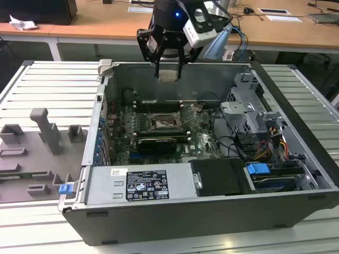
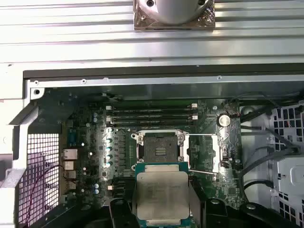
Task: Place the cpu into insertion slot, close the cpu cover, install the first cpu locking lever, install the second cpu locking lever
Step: 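Place the cpu into insertion slot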
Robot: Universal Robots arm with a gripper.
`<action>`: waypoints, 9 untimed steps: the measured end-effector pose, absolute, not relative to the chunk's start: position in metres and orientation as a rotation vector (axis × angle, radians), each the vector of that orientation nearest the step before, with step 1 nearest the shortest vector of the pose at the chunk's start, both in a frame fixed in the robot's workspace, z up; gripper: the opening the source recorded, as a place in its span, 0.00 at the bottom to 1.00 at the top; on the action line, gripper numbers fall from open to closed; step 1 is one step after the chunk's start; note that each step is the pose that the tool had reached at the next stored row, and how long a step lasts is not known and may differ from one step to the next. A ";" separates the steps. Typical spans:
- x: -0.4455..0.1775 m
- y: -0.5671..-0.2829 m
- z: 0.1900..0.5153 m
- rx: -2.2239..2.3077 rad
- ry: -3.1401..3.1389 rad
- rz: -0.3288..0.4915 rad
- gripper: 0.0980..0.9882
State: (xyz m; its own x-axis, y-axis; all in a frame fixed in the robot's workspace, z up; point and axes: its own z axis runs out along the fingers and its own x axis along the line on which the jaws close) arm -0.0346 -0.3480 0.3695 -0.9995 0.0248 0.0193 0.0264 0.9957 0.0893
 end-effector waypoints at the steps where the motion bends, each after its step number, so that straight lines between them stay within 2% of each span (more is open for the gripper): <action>1: -0.035 -0.348 0.369 -0.047 -3.120 -0.140 0.48; 9: -0.035 -0.348 0.364 -0.302 -3.113 -0.142 0.48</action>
State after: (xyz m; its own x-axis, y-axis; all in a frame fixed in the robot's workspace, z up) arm -0.0345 -0.3480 0.3642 -0.9813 0.1914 0.0193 0.1923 0.9773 0.0890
